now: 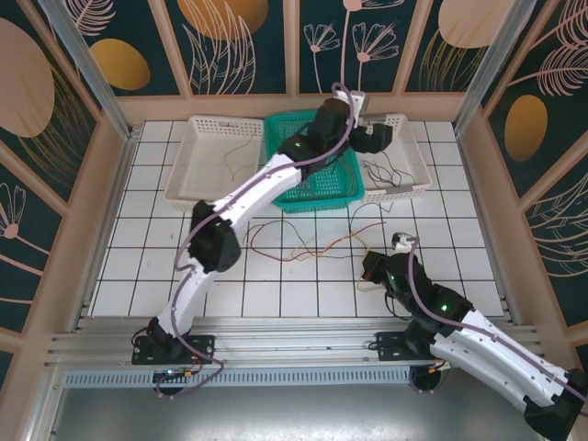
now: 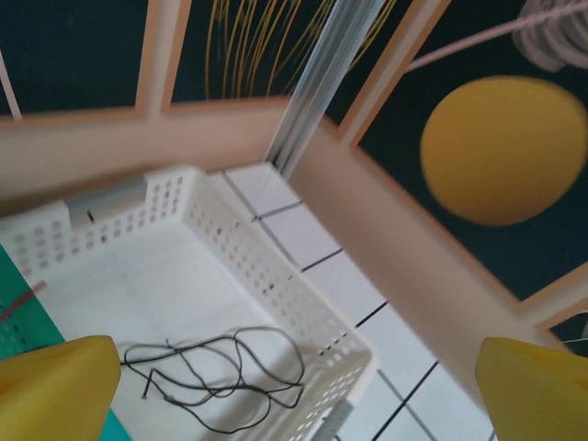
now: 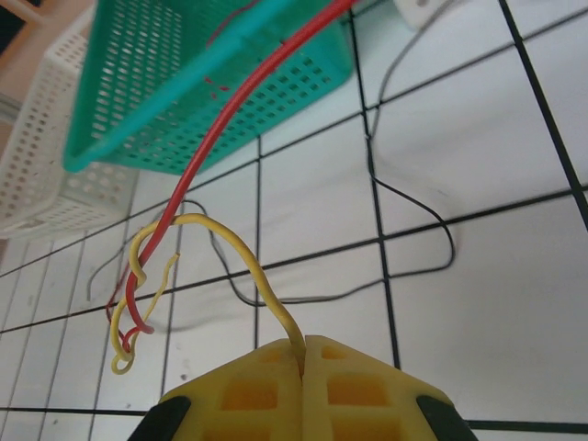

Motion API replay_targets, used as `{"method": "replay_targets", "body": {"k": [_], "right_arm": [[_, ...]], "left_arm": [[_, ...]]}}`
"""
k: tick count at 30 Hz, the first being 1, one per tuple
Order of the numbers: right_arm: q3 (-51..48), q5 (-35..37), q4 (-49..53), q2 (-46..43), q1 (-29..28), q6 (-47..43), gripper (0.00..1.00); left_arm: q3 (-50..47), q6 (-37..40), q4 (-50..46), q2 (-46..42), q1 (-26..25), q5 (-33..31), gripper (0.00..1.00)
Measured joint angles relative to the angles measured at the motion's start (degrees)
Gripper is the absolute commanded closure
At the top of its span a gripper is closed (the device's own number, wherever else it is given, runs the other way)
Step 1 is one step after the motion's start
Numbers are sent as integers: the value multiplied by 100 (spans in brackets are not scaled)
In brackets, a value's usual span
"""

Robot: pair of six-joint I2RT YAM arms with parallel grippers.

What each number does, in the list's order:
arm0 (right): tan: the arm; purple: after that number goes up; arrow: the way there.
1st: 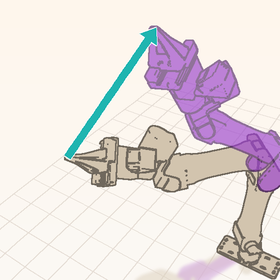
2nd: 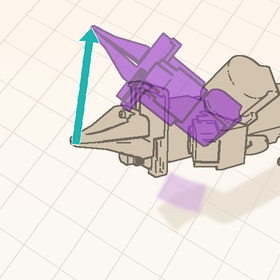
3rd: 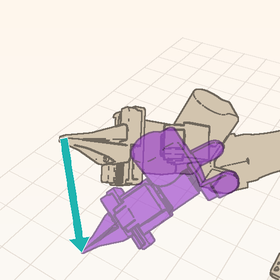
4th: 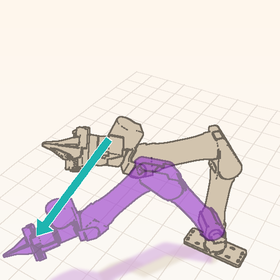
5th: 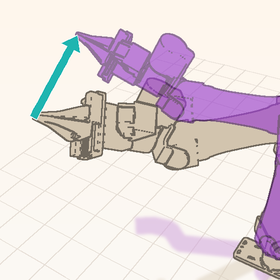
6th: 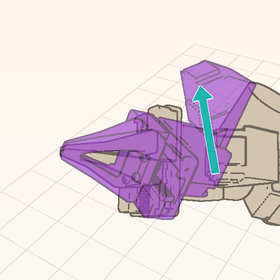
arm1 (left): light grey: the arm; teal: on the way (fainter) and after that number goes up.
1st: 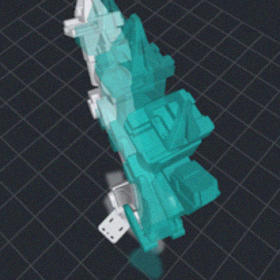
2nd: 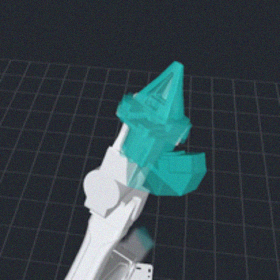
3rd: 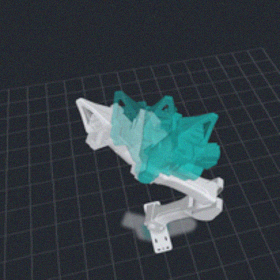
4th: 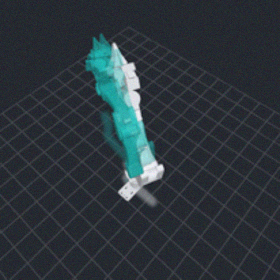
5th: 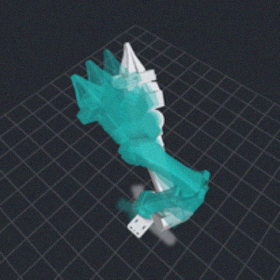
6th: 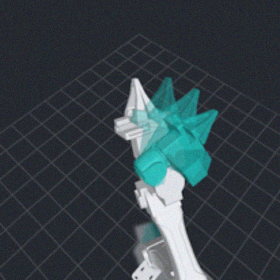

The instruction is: Untangle the cables

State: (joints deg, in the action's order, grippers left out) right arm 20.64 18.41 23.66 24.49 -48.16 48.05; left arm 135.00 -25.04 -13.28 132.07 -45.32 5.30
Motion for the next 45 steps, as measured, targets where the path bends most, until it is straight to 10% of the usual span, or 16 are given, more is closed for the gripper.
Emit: {"method": "replay_targets", "body": {"k": [21, 29, 42, 45], "right_arm": [[1029, -1305, -332, 999, 1075, -968, 100], [1180, -1805, -470, 1270, 1139, -1075, 100], [1244, -2260, -592, 1307, 1143, -1176, 100], [1244, -2249, -586, 1285, 1143, -1174, 100]], "left_arm": [[-7403, -271, 723, -5554, -660, 227, 2], [-8627, -424, 610, -6610, -859, 299, 6], [-9044, -413, 531, -6391, -859, 144, 59], [-9051, -369, 483, -6382, -859, 39, 51]]}}
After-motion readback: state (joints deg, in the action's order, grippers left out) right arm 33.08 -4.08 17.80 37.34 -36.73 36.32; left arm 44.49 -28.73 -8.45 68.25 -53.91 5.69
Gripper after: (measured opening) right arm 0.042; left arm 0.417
